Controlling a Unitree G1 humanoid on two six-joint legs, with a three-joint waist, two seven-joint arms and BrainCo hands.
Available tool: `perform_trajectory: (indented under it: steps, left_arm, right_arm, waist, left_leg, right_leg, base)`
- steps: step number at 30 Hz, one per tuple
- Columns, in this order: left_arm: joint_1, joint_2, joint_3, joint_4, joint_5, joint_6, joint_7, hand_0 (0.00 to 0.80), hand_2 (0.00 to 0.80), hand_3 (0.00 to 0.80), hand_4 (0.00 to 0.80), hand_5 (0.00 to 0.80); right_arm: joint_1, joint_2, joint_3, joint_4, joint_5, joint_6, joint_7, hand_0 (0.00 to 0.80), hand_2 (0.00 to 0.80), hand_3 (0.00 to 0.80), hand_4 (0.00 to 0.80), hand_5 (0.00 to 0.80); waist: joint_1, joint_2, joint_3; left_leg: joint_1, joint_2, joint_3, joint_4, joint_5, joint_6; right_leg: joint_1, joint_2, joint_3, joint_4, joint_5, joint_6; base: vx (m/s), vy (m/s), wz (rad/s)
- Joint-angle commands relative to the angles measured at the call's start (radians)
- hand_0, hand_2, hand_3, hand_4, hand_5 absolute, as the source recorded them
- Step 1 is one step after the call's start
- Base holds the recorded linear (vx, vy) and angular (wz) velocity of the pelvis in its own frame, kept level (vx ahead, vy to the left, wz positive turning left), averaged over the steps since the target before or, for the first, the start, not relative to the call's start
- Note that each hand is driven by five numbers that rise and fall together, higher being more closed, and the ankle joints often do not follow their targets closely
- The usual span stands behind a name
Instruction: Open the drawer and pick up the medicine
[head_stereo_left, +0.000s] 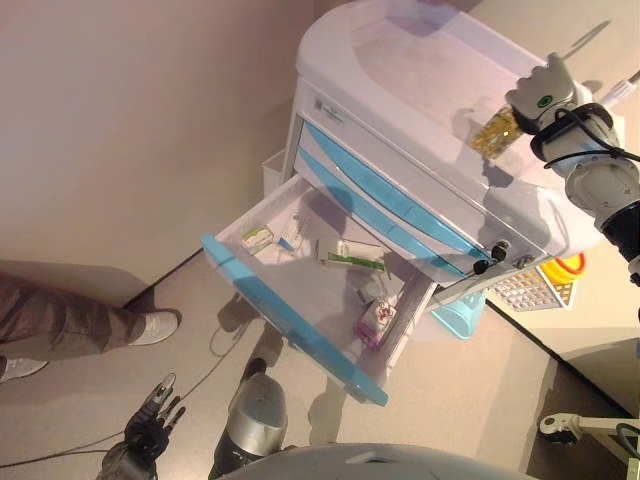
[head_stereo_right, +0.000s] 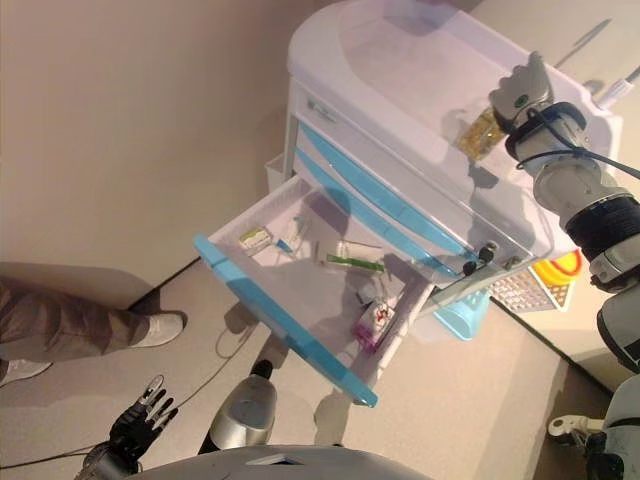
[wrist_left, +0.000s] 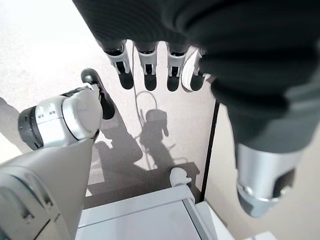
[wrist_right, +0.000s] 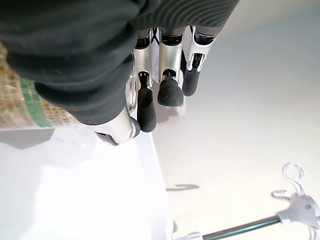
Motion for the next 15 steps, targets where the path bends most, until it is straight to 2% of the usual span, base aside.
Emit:
perform_trajectory:
  steps: [1, 10, 15]
  left_arm:
    - [0.044, 0.050, 0.000, -0.063, -0.006, -0.008, -0.010, 0.000, 0.000, 0.000, 0.000, 0.000]
    - [0.061, 0.041, -0.018, -0.081, -0.027, -0.015, -0.022, 0.000, 0.000, 0.000, 0.000, 0.000]
    - [0.067, 0.045, -0.036, -0.101, -0.026, -0.002, -0.014, 0.000, 0.000, 0.000, 0.000, 0.000]
  right_arm:
    - [-0.039, -0.020, 0.053, 0.058, 0.007, 0.058, -0.027, 0.800, 0.800, 0.800, 0.800, 0.800]
    - [-0.024, -0.029, 0.033, 0.123, -0.051, 0.072, -0.043, 0.800, 0.800, 0.800, 0.800, 0.800]
    - [-0.015, -0.015, 0.020, 0.205, -0.058, 0.120, -0.029, 0.800, 0.800, 0.800, 0.800, 0.800]
  waist:
    - [0.033, 0.027, -0.016]
    - [0.030, 0.035, -0.021]
    - [0.035, 0.040, -0.026]
  left_leg:
    - [0.100, 0.010, -0.044, -0.108, -0.053, 0.064]
    - [0.094, 0.006, -0.050, -0.105, -0.055, 0.067]
    - [0.104, 0.006, -0.055, -0.109, -0.055, 0.068]
  right_leg:
    - [-0.085, -0.044, 0.012, 0.097, 0.090, 0.042]
    - [-0.092, -0.039, 0.019, 0.099, 0.081, 0.039]
    - [-0.084, -0.038, 0.019, 0.097, 0.080, 0.038]
  base:
    - [-0.050, -0.052, 0.09]
    - [0.003, -0.012, 0.02]
    - [0.036, -0.005, 0.00]
